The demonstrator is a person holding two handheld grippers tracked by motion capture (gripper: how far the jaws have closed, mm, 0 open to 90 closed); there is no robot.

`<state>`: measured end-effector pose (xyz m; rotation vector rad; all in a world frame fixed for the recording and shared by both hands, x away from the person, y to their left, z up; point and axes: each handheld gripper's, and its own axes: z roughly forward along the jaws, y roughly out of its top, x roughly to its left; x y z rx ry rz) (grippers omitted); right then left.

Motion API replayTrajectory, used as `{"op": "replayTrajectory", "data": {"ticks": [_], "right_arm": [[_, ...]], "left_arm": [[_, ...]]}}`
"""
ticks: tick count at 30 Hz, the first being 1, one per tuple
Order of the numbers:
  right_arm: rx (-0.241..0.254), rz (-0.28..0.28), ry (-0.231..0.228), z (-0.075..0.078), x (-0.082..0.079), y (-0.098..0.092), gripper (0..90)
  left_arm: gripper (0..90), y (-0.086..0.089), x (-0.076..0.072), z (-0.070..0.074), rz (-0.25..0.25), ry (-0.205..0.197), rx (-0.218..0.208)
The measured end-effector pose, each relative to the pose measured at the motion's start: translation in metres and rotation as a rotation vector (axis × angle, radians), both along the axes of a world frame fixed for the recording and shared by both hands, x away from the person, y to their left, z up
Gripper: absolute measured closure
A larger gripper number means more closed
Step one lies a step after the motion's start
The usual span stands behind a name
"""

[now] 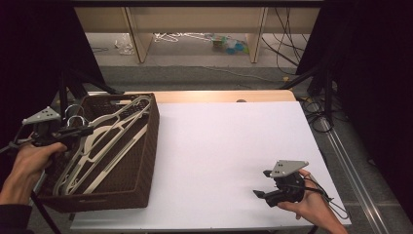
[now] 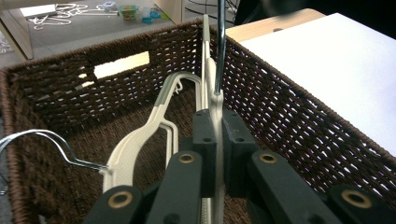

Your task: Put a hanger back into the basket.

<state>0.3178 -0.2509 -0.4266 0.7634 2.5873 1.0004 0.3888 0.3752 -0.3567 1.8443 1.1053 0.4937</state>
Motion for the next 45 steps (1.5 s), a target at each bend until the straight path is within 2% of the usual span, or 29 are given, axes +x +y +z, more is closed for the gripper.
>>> {"op": "replayTrajectory", "data": {"ticks": [4,5,6,9,10,14,18,22,25,26,27,28,31,36,40,45], "right_arm": [[0.000,0.000,0.001,0.000,0.000,0.000,27.8],[-0.008,0.005,0.014,0.001,0.000,0.000,27.8],[-0.002,-0.001,0.000,0.000,0.000,0.000,27.8],[0.001,-0.004,0.009,0.000,-0.001,0.001,27.8],[0.000,-0.002,0.007,0.000,0.000,0.000,27.8],[0.001,-0.003,0.008,0.000,0.000,0.000,27.8],[0.001,0.001,0.010,0.000,-0.001,0.001,27.8],[-0.001,-0.001,0.009,0.000,0.000,0.000,27.8],[-0.001,0.000,0.009,-0.001,0.000,0.000,27.8],[-0.009,0.008,0.024,-0.001,0.000,0.000,27.8],[-0.009,0.008,0.024,-0.001,0.000,0.000,27.8],[-0.010,0.007,0.023,-0.001,0.000,0.000,27.8],[-0.009,0.007,0.021,0.000,0.000,0.000,27.8],[-0.007,0.007,0.021,-0.001,0.000,0.000,27.8],[0.000,0.001,0.008,-0.002,0.000,0.001,27.8],[-0.005,0.004,0.022,0.000,0.000,-0.001,27.8]], "left_arm": [[85.1,-0.004,0.003,-0.007,-0.001,0.017,0.005],[85.1,-0.004,0.004,-0.009,-0.002,0.023,0.007],[85.1,-0.005,0.004,-0.011,0.000,0.025,-0.003],[85.1,-0.005,0.006,-0.016,0.014,0.040,0.006],[85.1,-0.005,0.007,-0.018,0.014,0.036,-0.003],[85.0,-0.010,0.010,-0.021,0.011,0.048,0.017],[84.9,-0.014,0.014,-0.026,0.012,0.065,0.018],[84.6,-0.018,0.017,-0.032,0.032,0.081,0.014],[84.4,-0.016,0.018,-0.034,0.065,0.081,0.023],[84.1,-0.015,0.018,-0.035,0.073,0.080,0.026],[83.8,-0.012,0.018,-0.035,0.079,0.084,0.043],[83.4,-0.013,0.019,-0.036,0.092,0.081,0.025],[82.4,-0.011,0.019,-0.039,0.124,0.077,0.030],[80.1,-0.009,0.020,-0.041,0.166,0.075,0.070],[78.9,-0.006,0.022,-0.044,0.195,0.077,0.062],[77.8,-0.003,0.023,-0.047,0.230,0.076,0.061]]}}
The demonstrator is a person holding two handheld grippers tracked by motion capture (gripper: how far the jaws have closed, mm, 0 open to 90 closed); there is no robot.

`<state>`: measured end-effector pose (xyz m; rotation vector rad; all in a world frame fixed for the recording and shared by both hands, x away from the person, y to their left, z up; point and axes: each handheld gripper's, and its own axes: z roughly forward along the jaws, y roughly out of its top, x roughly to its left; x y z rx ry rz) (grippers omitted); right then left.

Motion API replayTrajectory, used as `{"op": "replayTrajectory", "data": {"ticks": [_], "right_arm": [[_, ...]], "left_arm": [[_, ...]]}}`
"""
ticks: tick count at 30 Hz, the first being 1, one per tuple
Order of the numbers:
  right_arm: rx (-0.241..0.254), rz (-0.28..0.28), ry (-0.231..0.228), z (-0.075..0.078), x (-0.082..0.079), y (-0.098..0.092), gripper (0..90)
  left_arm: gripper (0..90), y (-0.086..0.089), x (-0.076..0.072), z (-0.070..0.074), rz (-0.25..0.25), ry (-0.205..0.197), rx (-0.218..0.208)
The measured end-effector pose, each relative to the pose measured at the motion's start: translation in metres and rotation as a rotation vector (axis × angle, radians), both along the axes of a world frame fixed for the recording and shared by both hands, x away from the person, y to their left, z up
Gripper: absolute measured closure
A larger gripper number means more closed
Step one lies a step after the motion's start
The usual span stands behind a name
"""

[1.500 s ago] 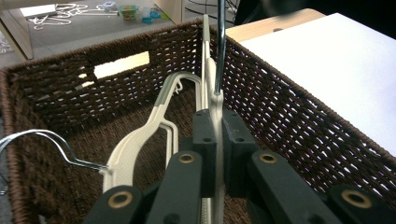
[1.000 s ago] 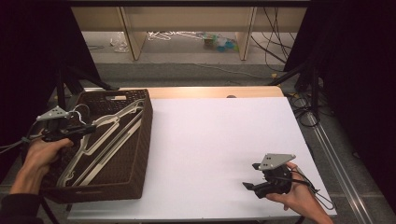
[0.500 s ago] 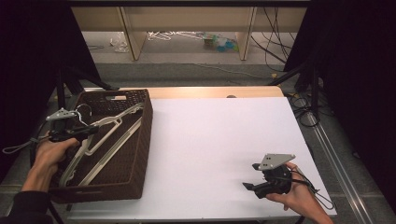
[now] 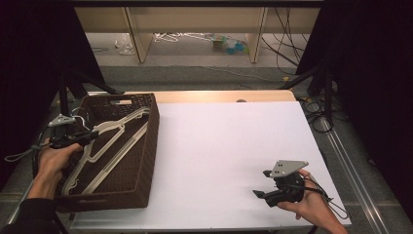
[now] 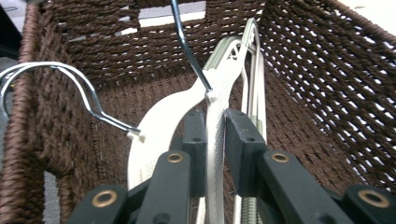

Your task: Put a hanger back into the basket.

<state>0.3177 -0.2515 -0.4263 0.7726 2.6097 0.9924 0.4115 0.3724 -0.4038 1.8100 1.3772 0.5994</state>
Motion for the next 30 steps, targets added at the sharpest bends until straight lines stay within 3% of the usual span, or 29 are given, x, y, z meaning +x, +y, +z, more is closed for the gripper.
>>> {"op": "replayTrajectory", "data": {"ticks": [4,8,10,12,13,14,16,17,19,23,30], "right_arm": [[-0.002,0.003,-0.009,-0.001,0.001,0.000,27.8],[0.004,-0.001,-0.016,-0.002,0.000,0.001,27.8],[0.006,-0.002,-0.014,-0.002,0.000,0.001,27.8],[-0.002,0.003,-0.003,-0.001,0.001,0.000,27.8],[-0.007,0.005,0.001,-0.001,0.001,0.000,27.8],[-0.005,0.003,0.003,-0.001,0.001,0.000,27.8],[-0.005,-0.001,0.009,-0.001,0.001,0.000,27.8],[-0.005,-0.001,0.009,-0.001,0.001,0.000,27.8],[-0.004,-0.001,0.009,-0.001,0.001,0.000,27.8],[0.000,-0.001,-0.001,-0.001,0.001,0.000,27.9],[-0.002,-0.002,0.007,-0.001,0.001,0.001,27.8]], "left_arm": [[77.2,0.001,0.001,-0.002,0.021,0.003,-0.006],[75.2,0.007,0.001,-0.005,0.038,0.029,0.044],[74.8,0.009,0.002,-0.007,0.058,0.026,0.022],[73.8,0.014,0.001,-0.008,0.052,0.047,0.054],[72.8,0.014,0.001,-0.009,0.071,0.041,0.038],[71.6,0.016,0.001,-0.009,0.059,0.058,0.059],[70.9,0.017,0.000,-0.010,0.067,0.059,0.062],[70.1,0.015,0.001,-0.012,0.094,0.040,0.036],[66.8,0.017,-0.001,-0.009,0.089,0.055,0.076],[62.0,0.015,-0.003,-0.008,0.106,0.032,0.055],[55.6,0.000,-0.011,0.003,0.059,-0.036,0.038]]}}
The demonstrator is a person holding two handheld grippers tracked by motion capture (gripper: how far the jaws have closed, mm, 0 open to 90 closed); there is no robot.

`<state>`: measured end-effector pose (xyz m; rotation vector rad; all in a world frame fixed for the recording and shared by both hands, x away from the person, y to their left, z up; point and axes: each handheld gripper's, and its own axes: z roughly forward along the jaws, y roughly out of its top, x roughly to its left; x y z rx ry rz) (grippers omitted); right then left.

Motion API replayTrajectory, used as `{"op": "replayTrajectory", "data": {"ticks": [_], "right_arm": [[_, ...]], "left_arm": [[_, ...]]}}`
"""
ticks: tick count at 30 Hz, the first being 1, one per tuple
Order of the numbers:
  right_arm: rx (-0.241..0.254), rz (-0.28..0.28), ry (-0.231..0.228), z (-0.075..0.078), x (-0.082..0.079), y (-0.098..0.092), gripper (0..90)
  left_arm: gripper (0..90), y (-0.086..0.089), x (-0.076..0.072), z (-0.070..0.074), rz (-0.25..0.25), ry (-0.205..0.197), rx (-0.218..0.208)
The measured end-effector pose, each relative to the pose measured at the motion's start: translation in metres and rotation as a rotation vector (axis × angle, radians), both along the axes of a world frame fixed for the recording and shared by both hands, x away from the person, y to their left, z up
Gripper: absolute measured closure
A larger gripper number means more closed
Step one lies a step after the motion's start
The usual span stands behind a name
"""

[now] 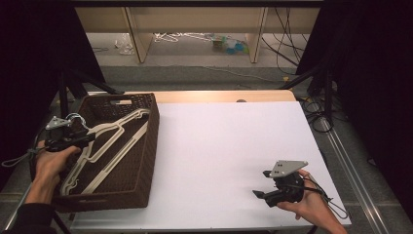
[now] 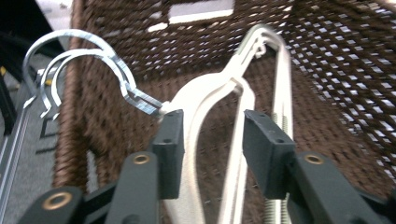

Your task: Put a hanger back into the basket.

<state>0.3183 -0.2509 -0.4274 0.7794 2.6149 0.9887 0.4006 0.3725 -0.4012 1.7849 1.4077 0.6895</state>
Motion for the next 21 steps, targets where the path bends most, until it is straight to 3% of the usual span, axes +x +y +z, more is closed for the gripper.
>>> {"op": "replayTrajectory", "data": {"ticks": [6,11,21], "right_arm": [[0.005,-0.001,-0.007,-0.001,0.000,0.000,27.7],[0.008,-0.005,-0.008,0.000,0.001,0.000,27.7],[0.022,-0.021,-0.037,-0.001,0.001,0.000,27.7]], "left_arm": [[45.6,-0.010,-0.006,0.009,-0.024,-0.054,-0.004],[38.4,-0.021,-0.012,0.016,-0.039,-0.084,-0.045],[32.7,-0.059,-0.027,0.034,-0.161,-0.159,-0.082]]}}
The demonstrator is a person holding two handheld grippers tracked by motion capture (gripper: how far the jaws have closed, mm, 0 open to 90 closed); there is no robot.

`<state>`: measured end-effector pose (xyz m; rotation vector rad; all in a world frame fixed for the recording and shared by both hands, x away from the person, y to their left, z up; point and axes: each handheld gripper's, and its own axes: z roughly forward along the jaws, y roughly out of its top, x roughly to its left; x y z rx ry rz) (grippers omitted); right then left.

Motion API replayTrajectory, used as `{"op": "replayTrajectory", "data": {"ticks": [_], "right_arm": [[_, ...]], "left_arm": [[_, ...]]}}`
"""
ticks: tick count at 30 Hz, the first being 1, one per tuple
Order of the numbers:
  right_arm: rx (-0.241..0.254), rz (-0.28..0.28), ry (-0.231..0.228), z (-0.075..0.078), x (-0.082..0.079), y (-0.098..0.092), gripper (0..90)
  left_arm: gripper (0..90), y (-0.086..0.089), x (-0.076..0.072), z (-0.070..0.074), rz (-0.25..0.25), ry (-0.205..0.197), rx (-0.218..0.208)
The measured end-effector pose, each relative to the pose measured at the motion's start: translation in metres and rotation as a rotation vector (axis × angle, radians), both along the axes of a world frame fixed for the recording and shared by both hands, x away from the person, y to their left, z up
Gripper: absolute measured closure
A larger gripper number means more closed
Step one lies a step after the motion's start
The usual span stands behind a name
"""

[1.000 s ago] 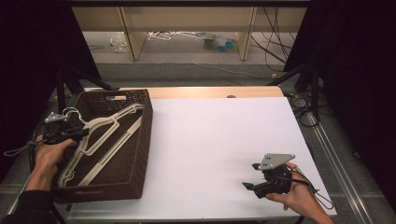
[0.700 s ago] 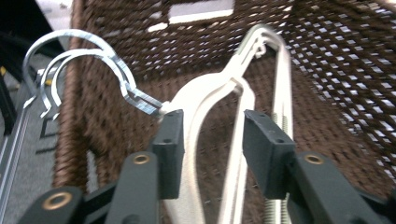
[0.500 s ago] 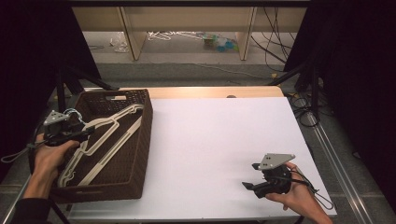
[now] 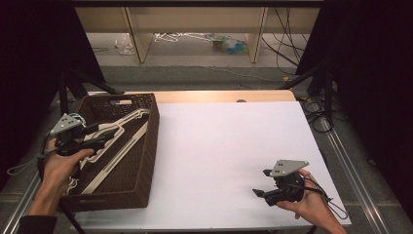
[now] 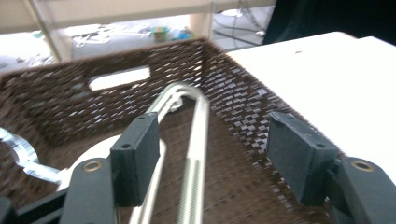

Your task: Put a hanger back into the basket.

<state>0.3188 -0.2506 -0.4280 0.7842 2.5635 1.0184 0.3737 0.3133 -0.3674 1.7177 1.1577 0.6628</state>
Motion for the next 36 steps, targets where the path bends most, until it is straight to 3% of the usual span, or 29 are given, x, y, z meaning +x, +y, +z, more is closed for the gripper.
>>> {"op": "replayTrajectory", "data": {"ticks": [5,10,16,26,36], "right_arm": [[0.002,0.002,0.019,0.002,0.000,-0.001,27.7],[0.024,-0.015,-0.010,0.002,0.000,-0.001,27.7],[0.026,-0.008,-0.012,0.003,0.001,-0.002,27.6],[0.049,-0.020,-0.023,0.005,0.000,-0.002,27.5],[0.070,-0.020,-0.037,0.006,0.000,-0.002,27.4]], "left_arm": [[28.6,-0.023,-0.008,0.006,-0.053,-0.027,0.004],[24.5,-0.046,-0.014,0.009,-0.112,-0.039,-0.022],[19.9,-0.070,-0.021,0.011,-0.161,-0.049,-0.019],[16.3,-0.097,-0.032,0.006,-0.220,-0.057,-0.050],[16.2,-0.118,-0.041,0.001,-0.267,-0.066,-0.044]]}}
